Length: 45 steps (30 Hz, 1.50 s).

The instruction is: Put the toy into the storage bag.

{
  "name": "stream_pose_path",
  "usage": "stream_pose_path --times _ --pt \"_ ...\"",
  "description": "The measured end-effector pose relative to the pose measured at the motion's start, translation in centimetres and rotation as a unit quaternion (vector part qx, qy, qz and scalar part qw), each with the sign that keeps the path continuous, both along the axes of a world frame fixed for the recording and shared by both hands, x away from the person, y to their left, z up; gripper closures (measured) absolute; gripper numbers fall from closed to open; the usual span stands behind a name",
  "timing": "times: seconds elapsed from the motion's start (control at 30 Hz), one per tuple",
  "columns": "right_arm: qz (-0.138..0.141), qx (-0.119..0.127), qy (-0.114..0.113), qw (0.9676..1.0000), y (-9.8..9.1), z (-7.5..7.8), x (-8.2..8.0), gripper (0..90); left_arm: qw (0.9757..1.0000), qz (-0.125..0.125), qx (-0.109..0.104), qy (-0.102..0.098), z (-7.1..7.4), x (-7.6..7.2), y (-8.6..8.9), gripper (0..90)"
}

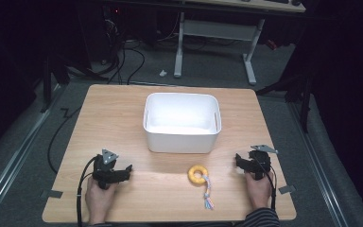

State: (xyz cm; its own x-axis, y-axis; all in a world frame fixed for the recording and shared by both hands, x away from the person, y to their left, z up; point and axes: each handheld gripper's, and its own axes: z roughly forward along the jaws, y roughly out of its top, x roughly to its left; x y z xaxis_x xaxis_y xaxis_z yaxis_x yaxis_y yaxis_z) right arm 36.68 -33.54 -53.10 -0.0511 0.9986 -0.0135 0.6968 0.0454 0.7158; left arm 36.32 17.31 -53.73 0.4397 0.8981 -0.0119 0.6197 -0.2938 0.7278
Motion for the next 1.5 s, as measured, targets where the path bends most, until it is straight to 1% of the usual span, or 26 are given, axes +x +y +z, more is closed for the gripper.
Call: stream_pose_path --times 0.17,0.63,0.87,0.97,1.0,1.03,1.17,1.43,1.5 --pt "-0.002 -0.001 0.001 1.0 0.04 0.01 -0.06 22.1 1.0 -0.001 0.0 -0.001 -0.01 -0.05 0.01 15.1" --pt "0.003 0.002 0.001 1.0 -0.01 0.0 0.05 21.6 1.0 -0.002 -0.001 0.0 0.0 -0.08 0.04 15.2" --pt "0.004 -0.001 0.001 1.0 0.03 0.0 0.03 20.8 1.0 -0.002 -0.001 -0.001 0.0 -0.09 0.04 15.2" --pt "0.014 -0.001 0.003 0.9999 -0.06 0.0 0.03 18.4 1.0 -0.002 -0.001 -0.001 0.0 -0.09 0.05 15.2" --pt "0.023 -0.002 0.003 0.9997 -0.16 -0.02 0.01 17.4 1.0 -0.002 -0.001 -0.001 0.0 -0.1 0.05 15.2" --pt "0.032 -0.001 0.005 0.9995 -0.26 -0.02 -0.07 17.2 1.0 -0.002 -0.001 -0.001 0.0 -0.11 0.05 15.2" --pt "0.048 -0.004 0.006 0.9988 -0.43 0.0 -0.25 16.8 1.0 -0.002 -0.001 -0.001 -0.01 -0.1 0.05 15.2" --pt "0.052 -0.004 0.008 0.9986 -0.47 0.05 -0.3 17.4 1.0 -0.002 -0.003 -0.001 -0.01 -0.1 0.08 15.6" --pt "0.05 -0.001 0.01 0.9987 -0.38 0.1 -0.36 19.6 1.0 -0.002 -0.003 -0.001 -0.01 -0.1 0.08 15.6"
